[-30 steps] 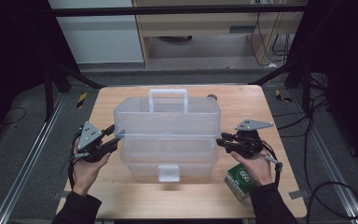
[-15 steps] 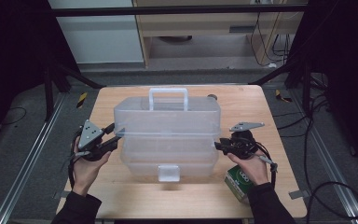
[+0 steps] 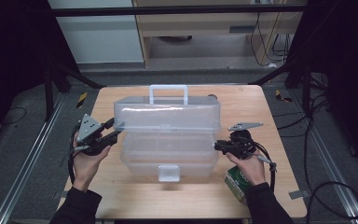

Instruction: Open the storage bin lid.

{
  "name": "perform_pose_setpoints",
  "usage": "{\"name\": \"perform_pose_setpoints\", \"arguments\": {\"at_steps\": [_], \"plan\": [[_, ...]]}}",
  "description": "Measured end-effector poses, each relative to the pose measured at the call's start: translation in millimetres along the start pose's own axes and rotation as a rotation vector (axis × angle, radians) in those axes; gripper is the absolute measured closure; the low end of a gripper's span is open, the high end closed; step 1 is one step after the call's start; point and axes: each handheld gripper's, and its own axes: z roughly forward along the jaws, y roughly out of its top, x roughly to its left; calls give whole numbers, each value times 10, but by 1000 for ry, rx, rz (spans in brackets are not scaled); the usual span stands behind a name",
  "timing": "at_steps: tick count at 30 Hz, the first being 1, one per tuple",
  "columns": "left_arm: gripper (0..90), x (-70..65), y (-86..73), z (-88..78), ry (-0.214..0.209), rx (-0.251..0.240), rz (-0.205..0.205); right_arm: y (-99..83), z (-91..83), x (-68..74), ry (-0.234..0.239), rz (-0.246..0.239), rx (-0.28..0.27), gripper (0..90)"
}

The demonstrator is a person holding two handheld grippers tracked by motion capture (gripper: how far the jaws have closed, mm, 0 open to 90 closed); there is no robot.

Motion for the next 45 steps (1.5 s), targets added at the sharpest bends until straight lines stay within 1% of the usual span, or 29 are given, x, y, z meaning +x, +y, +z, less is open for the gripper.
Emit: {"name": "perform_pose_setpoints", "arguments": {"at_steps": [3, 8, 10, 14, 15, 16, 23, 28, 29, 33, 37, 39, 45], "plan": [[605, 14, 48, 25, 6, -11, -6, 0, -1, 2, 1, 6, 2, 759], [616, 36, 116, 57, 15, -14, -17, 2, 1, 5, -2, 4, 2, 760], [618, 59, 165, 90, 18, -25, -38, 3, 2, 9, -5, 4, 2, 760], [623, 85, 214, 125, 24, -33, -45, 3, 3, 9, -7, 0, 1, 760], [625, 77, 243, 136, 28, -16, -74, 3, 2, 11, -6, 3, 2, 760], [627, 105, 267, 157, 34, -34, -43, 3, 3, 9, -8, -2, 1, 761], [647, 149, 340, 223, 45, -42, -57, 5, 1, 17, -12, 0, 5, 761], [662, 179, 410, 284, 69, -45, -65, 4, 1, 14, -12, -2, 5, 762], [663, 188, 421, 300, 65, -49, -71, 5, 0, 18, -13, 1, 7, 761], [675, 219, 458, 340, 71, -45, -68, 4, 2, 19, -17, -2, 6, 762], [690, 251, 518, 403, 86, -39, -60, 3, 3, 11, -12, 0, 4, 761], [700, 264, 540, 425, 97, -33, -61, 2, 3, 14, -13, 4, 5, 761], [718, 288, 595, 492, 107, -23, -64, 3, 3, 12, -13, -1, 4, 762]]}}
